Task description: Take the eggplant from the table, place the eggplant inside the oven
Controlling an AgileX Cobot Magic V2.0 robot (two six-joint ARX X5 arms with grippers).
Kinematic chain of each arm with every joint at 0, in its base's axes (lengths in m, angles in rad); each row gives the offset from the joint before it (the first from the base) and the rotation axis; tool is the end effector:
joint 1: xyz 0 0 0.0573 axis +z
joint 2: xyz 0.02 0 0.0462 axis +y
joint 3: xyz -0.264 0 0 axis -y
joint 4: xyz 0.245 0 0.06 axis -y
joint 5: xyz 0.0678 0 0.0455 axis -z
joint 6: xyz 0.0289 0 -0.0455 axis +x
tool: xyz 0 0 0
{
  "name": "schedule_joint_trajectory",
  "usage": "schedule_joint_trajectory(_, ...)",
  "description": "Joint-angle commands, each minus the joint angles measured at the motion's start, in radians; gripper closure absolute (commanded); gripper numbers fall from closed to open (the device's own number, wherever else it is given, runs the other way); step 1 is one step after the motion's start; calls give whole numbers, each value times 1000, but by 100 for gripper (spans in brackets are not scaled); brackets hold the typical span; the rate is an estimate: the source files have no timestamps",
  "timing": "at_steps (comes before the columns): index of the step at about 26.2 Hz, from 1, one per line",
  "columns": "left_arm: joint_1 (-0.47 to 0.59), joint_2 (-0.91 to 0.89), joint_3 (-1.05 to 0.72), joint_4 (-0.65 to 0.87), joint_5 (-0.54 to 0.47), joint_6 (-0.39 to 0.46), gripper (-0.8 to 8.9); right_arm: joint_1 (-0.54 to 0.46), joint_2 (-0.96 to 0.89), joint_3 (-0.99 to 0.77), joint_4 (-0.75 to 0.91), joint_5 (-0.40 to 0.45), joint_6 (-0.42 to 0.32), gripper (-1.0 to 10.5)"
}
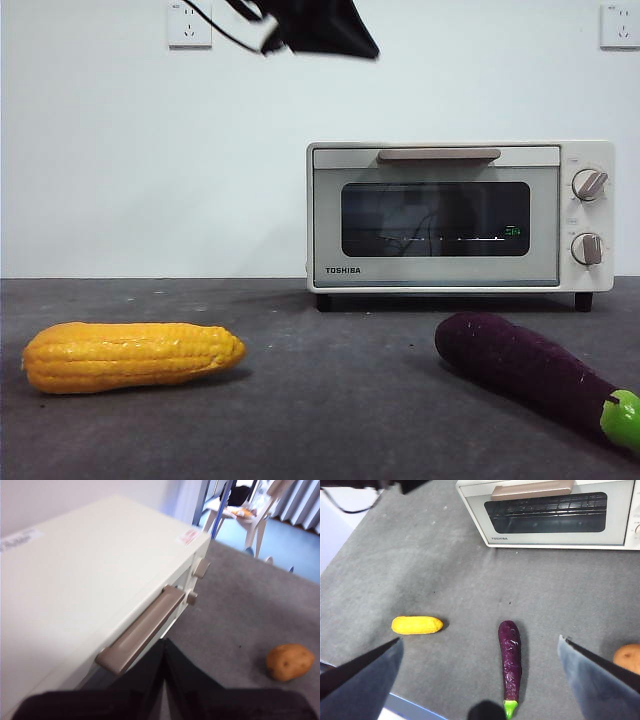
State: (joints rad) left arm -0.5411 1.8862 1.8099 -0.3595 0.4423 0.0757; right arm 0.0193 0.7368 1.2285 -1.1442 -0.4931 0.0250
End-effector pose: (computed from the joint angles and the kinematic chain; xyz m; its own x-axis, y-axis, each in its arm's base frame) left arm 0.3673 -0.2351 0.3560 0.4818 -0.7889 -0.3815 0.8232 0.5567 -0.1116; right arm 0.0859 0.0153 0.3928 0.6906 0.4868 -0.5348 -0.3777 0.8735 0.3072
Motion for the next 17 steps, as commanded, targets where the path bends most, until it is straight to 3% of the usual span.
schedule_joint_trajectory(1,-11,52,27,5,-2,41,819,1,0,4,6,13,-22,376)
schedule_joint_trajectory(17,-43,190,59,159,-131,92,819,1,6,4,-10,21,-29,379)
